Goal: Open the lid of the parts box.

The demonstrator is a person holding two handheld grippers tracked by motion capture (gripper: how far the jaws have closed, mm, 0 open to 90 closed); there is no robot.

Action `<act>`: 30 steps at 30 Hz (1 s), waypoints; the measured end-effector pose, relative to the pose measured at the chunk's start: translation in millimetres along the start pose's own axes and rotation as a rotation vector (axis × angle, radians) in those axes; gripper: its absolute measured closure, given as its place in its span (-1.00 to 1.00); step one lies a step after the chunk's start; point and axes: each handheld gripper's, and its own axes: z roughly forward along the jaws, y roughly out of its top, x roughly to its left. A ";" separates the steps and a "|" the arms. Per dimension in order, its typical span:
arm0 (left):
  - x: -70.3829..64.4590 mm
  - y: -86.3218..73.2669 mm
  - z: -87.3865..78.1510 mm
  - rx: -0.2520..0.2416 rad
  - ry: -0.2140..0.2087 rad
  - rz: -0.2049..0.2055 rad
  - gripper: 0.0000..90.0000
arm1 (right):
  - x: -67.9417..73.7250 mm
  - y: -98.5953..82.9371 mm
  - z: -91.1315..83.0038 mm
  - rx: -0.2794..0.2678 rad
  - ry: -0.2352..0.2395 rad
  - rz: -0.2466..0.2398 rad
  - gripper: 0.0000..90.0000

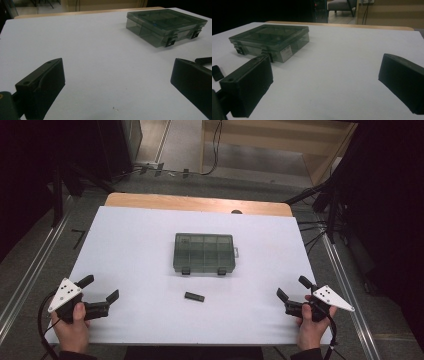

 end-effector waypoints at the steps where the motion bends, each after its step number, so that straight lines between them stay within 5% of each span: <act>1: -1.0 0.5 0.7 -0.004 -0.005 0.000 -1.00 | 0.3 0.2 0.1 0.001 0.004 -0.001 -1.00; 13: -11.1 6.6 7.0 -0.018 -0.033 -0.008 -1.00 | 7.4 3.6 5.0 0.024 0.040 -0.021 -1.00; 22: -24.4 20.9 14.0 -0.024 -0.101 0.005 -1.00 | 16.8 14.2 8.0 0.024 0.086 -0.036 -1.00; 25: -26.1 27.3 16.6 -0.031 -0.144 -0.005 -0.84 | 21.6 19.6 10.7 0.022 0.114 -0.042 -1.00; 26: -27.8 31.4 19.9 -0.030 -0.178 -0.009 -0.60 | 25.0 23.8 13.1 0.025 0.130 -0.041 -1.00; 28: -30.6 35.2 23.7 -0.023 -0.183 -0.012 -0.61 | 28.3 28.3 16.4 0.032 0.137 -0.055 -0.96; 30: -32.8 38.6 27.9 -0.020 -0.200 -0.016 -0.50 | 31.4 32.0 18.2 0.012 0.141 -0.056 -0.62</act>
